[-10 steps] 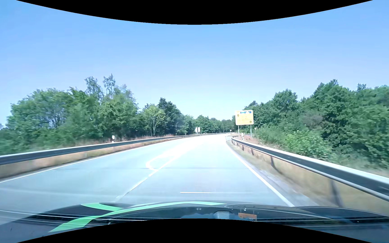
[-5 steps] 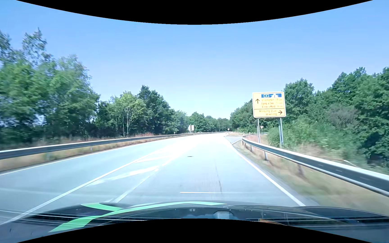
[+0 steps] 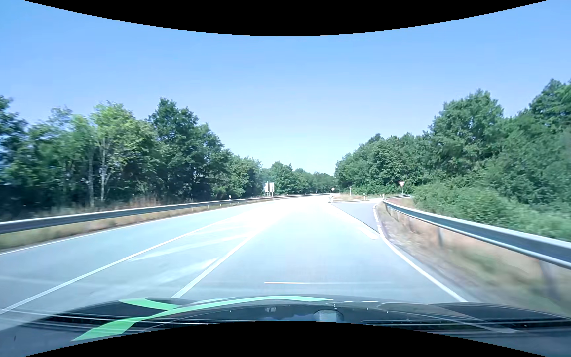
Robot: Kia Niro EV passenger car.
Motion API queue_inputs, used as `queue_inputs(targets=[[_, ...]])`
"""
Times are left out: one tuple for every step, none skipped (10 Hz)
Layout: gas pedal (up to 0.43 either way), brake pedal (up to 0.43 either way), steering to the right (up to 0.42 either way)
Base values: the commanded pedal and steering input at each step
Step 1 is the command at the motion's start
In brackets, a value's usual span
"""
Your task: Follow the waypoints while adhering to traffic rules and regulations
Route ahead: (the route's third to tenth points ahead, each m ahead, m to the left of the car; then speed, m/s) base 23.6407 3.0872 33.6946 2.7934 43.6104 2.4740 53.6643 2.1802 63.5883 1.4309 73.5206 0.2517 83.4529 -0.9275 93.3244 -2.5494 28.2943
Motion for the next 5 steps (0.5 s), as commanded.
queue_inputs(targets=[[0.370,0.000,0.005],[0.370,0.000,0.005],[0.370,0.000,0.005],[0.339,0.000,0.005],[0.339,0.000,0.005]])
